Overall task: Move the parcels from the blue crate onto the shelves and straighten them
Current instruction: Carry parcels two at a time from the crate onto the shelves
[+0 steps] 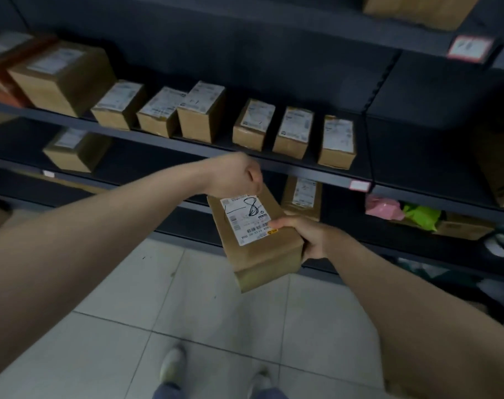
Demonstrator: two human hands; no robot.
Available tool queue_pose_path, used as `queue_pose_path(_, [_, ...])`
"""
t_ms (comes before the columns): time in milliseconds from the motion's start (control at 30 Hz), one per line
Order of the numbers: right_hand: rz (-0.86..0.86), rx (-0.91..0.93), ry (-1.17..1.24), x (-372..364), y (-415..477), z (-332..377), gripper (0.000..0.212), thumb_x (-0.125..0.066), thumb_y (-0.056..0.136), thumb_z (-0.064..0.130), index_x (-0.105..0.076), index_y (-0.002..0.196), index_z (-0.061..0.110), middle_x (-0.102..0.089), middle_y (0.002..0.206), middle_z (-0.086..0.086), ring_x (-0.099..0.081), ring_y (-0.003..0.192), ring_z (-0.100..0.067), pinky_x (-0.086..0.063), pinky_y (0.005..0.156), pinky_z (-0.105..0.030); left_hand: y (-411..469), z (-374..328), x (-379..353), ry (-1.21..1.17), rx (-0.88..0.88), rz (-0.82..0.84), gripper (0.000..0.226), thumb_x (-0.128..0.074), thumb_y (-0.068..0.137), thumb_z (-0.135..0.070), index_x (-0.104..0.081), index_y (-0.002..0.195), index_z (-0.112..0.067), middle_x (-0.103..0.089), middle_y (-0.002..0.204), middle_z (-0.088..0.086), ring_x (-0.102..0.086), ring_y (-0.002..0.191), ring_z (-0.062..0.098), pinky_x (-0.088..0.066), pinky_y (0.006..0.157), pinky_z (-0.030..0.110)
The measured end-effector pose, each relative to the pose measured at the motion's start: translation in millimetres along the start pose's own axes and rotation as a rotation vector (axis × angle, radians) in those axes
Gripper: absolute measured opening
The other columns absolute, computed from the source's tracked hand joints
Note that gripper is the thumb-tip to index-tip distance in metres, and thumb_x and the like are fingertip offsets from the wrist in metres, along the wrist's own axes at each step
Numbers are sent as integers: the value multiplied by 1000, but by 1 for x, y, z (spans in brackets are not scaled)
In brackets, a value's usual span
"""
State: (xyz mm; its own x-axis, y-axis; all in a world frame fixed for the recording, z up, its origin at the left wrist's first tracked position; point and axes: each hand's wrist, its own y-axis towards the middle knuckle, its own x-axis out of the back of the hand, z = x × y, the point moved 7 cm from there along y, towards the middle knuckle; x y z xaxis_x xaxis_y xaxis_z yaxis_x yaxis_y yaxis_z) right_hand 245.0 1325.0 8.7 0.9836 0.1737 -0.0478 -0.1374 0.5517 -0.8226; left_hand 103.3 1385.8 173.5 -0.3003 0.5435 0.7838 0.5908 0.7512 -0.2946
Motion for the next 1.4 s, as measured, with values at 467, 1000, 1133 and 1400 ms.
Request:
queue_pose_path(467, [-272,130,325,-8,218,2,43,-76,67,43,-56,98,20,-63,99,-11,-59,90,-31,-49,63,-44,74,152,-60,53,-111,-100,22,-52,95,-17,-64,113,-15,-60,103,-5,-55,93,8,-42,69,9])
queue_pose_path(1000, [-383,193,419,69,335,16,49,-78,67,41,-61,105,15,-67,98,-13,-64,91,-31,-52,82,-51,143,195,-111,227,-211,-142,27,-47,95,-11,-59,120,-13,-57,117,3,-56,103,18,-47,90,37])
queue_pose_path(1133, [-412,197,408,75,338,16,46,-77,69,42,-61,104,17,-68,96,-11,-65,87,-28,-54,68,-42,150,189,-114,266,-231,-150,29,-46,96,-12,-58,123,-13,-56,122,3,-55,107,20,-45,93,36])
queue_pose_path(1400, [-813,312,27,78,298,36,32,-68,82,24,-63,104,1,-66,103,-16,-64,91,-31,-52,70,-32,142,159,-111,258,-269,-154,29,-49,95,-13,-59,122,-13,-56,122,4,-53,110,19,-44,95,36])
